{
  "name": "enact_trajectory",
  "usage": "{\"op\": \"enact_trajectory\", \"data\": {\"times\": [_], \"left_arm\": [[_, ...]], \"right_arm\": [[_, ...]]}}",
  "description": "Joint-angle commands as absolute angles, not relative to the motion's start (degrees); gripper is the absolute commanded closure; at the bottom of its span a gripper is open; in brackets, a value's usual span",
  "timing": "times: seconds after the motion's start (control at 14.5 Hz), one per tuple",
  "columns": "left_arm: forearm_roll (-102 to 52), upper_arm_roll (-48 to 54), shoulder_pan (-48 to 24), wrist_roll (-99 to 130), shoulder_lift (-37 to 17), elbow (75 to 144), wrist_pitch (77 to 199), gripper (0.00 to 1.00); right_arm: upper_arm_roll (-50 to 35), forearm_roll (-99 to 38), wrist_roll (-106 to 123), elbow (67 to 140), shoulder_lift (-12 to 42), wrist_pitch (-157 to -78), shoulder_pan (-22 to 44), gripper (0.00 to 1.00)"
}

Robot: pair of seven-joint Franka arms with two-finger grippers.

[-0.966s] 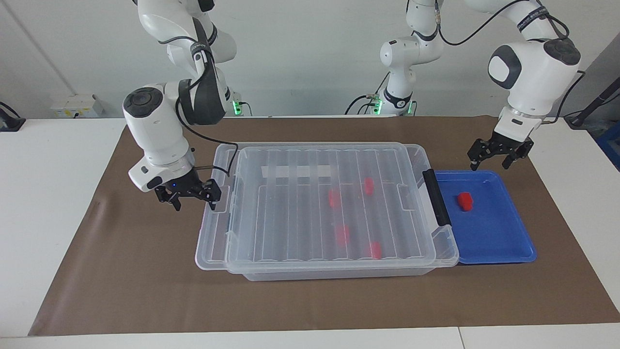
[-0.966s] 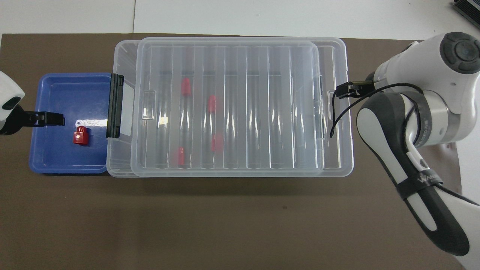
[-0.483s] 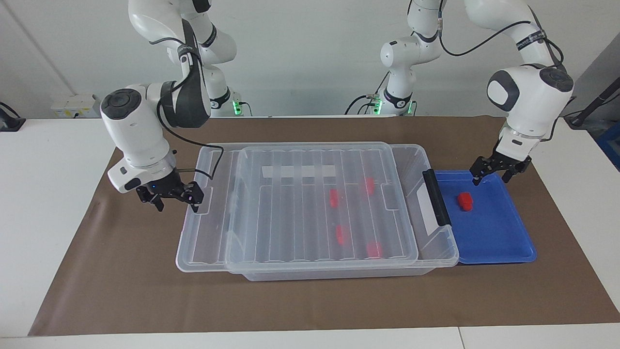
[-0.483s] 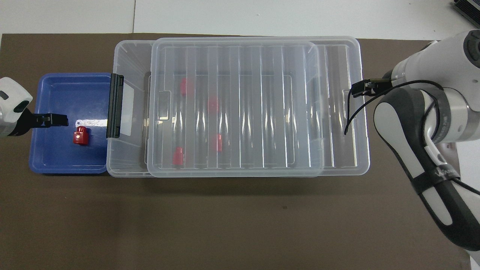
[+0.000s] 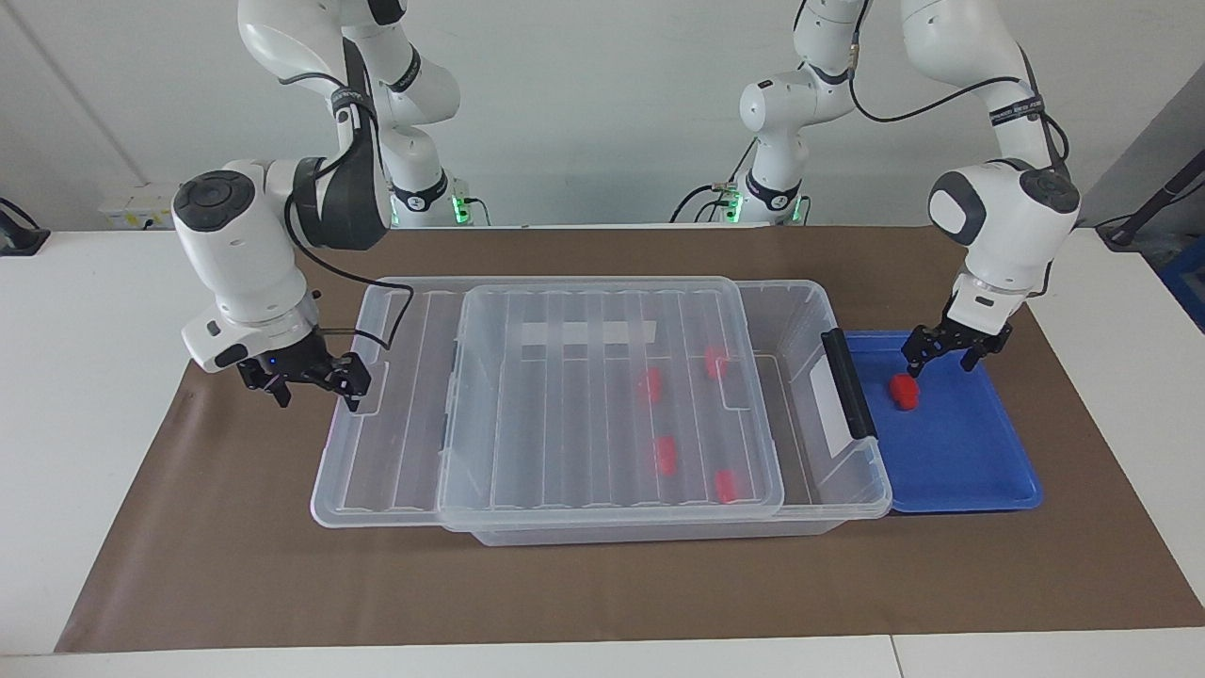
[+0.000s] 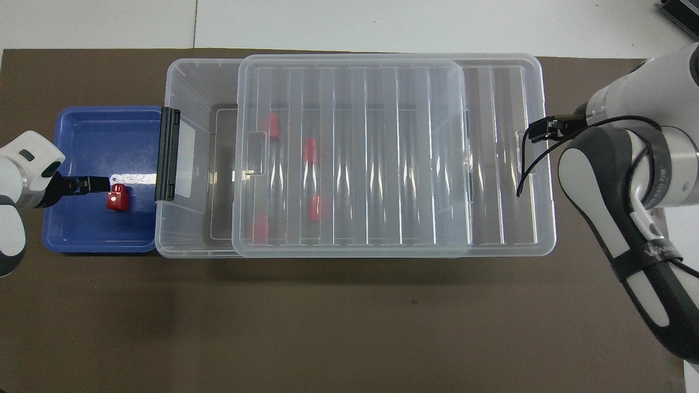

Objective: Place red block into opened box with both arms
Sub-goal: 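Slide the lid open with the right gripper while the left gripper descends, then grasp the red block with the left gripper while the right gripper withdraws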

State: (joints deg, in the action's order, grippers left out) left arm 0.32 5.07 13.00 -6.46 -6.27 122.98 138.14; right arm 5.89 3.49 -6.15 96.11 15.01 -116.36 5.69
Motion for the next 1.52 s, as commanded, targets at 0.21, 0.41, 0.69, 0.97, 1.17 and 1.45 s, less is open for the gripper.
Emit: {"op": "enact_trajectory", "data": {"times": [0.21, 0.41, 0.69, 0.97, 1.17, 1.45], "left_arm": [[0.26, 5.54, 13.54, -6.94, -9.14, 127.43, 145.54, 0.0], [0.26, 5.54, 13.54, -6.86, -9.93, 127.53, 145.81, 0.0], [0.18, 5.54, 12.92, -6.77, -10.02, 128.14, 145.9, 0.0], [0.18, 5.45, 12.66, -6.5, -10.72, 128.06, 145.99, 0.35], [0.18, 5.54, 12.66, -6.5, -10.72, 127.88, 145.9, 0.82], [0.18, 5.45, 12.57, -6.59, -10.9, 126.66, 145.02, 1.0]], "right_arm": [[5.63, 5.98, -1.32, 96.15, 13.98, -114.35, 2.64, 0.0], [5.63, 6.06, 0.09, 96.15, 13.8, -113.82, 1.59, 0.0], [5.71, 7.21, 0.53, 96.07, 13.36, -112.94, 1.41, 0.0], [5.71, 7.99, 0.53, 96.06, 13.36, -112.76, 0.97, 0.0], [5.71, 8.44, 0.62, 96.06, 13.01, -112.68, 0.88, 0.0], [5.71, 9.49, 0.62, 95.98, 12.75, -112.5, 0.88, 0.0]]}}
